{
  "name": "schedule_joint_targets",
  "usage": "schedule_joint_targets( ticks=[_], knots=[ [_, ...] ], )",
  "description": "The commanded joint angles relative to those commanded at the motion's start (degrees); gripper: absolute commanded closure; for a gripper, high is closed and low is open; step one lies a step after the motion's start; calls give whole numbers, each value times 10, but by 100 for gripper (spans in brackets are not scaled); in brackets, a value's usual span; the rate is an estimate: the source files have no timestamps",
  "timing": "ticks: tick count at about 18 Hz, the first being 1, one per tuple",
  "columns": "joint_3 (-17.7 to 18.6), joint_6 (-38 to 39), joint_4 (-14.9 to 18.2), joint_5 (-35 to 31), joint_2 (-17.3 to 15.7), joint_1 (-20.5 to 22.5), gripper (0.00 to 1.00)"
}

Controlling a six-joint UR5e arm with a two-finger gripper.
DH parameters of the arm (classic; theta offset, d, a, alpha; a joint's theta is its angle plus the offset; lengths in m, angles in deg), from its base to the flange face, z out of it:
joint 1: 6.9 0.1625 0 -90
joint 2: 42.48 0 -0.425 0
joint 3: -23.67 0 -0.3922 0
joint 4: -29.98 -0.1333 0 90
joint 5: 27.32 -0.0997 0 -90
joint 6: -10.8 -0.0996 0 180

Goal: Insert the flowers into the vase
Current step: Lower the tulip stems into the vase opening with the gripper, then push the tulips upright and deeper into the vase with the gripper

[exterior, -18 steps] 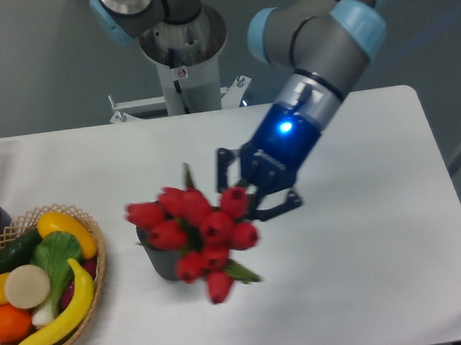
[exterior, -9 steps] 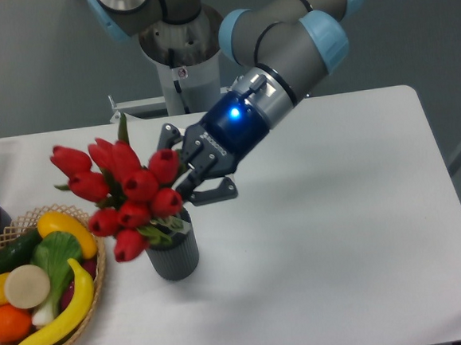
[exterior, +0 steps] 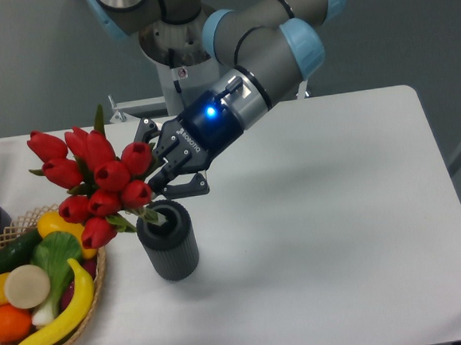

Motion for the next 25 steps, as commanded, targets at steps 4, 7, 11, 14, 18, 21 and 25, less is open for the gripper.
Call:
schedule_joint_targets(
  ticks=[4, 7, 11, 14, 18, 21, 25],
  knots=[
    [30, -34, 1, 0, 4, 3, 76],
    [41, -41, 1, -1, 10, 4, 73],
    [53, -48, 0, -3, 23, 4, 73],
    [57, -53, 1, -3, 27, 6, 73],
    [67, -54, 0, -5, 27, 17, 73],
    [74, -54, 0, -7, 30, 25, 73],
    [77, -57, -1, -10, 39, 26, 73]
  ],
)
